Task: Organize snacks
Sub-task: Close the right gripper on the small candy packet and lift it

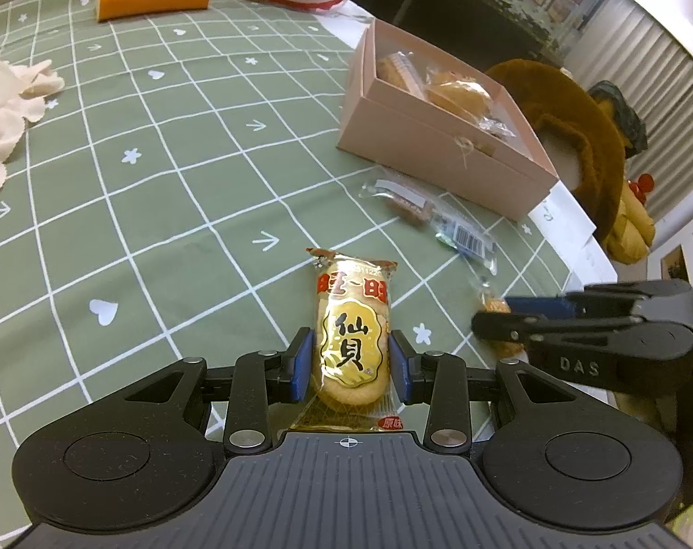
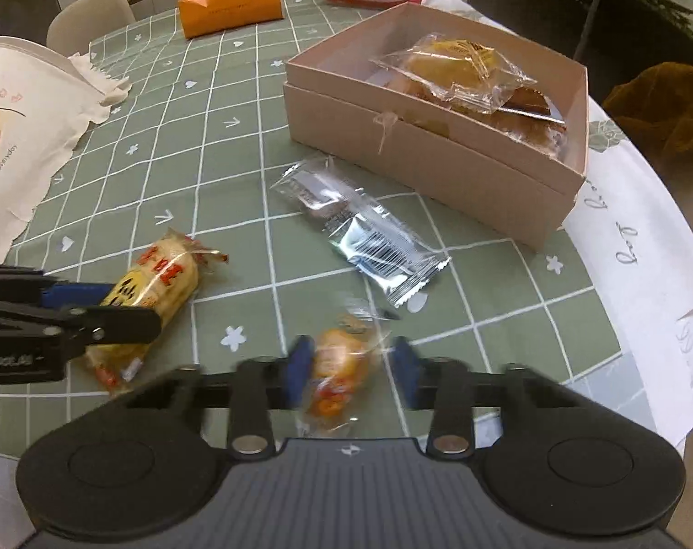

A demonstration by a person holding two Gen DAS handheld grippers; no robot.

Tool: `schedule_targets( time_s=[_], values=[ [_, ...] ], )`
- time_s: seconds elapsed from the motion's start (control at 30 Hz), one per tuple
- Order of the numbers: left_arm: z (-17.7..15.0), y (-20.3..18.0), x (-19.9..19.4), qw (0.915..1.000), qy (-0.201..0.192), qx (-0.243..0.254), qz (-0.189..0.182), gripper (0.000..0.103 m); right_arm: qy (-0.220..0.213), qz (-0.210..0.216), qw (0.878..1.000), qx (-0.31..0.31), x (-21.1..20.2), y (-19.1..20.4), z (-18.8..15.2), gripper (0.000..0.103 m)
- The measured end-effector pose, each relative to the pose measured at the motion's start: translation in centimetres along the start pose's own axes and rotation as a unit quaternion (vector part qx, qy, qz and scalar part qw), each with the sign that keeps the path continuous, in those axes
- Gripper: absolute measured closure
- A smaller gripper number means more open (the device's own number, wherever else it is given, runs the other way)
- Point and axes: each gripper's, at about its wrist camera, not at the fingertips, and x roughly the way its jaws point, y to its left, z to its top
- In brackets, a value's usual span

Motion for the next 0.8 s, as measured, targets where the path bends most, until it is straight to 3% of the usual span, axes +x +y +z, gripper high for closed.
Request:
schedule_targets(
  time_s=[0.2,0.27,0.4,0.53,0.6,0.73,0.8],
  values=[
    [0.6,-0.2,0.1,0.9999,0.007,-0.010,0.003,0.064,-0.009,0.026,0.999,0.040,-1.4,-0.9,0.1,0.080],
    [1.4,-0.3,-0.4,0.9998,-0.009,-0.013,-0.008,0.064,-0.026,0.035,0.998,0.055,-2.5,-1.5,0.9,0.087],
    [4.7,-1.3,-2.2,0.9964,-0.058,-0.020,-0.058,0.064,-0.079,0.054,0.992,0.077,-5.7,-3.0,3.4,0.088],
    [6.6,-2.3,-2.5,0.9954,-0.073,-0.013,-0.060,0.064,-0.099,0.050,0.991,0.076,-7.4,-4.0,5.4,0.087],
    [6.4,-2.4,-2.2,0.9969,-0.063,-0.008,-0.047,0.063,-0.091,0.043,0.993,0.069,-7.2,-3.9,5.2,0.087],
    [5.4,-1.6,-2.3,0.9985,-0.053,-0.008,-0.008,0.063,-0.031,0.052,0.995,0.079,-4.6,-3.1,3.7,0.071],
    [5.0,-1.0,-2.5,0.9987,-0.049,-0.014,0.007,0.063,-0.004,0.047,0.996,0.081,-3.0,-2.1,2.9,0.068]
  ],
)
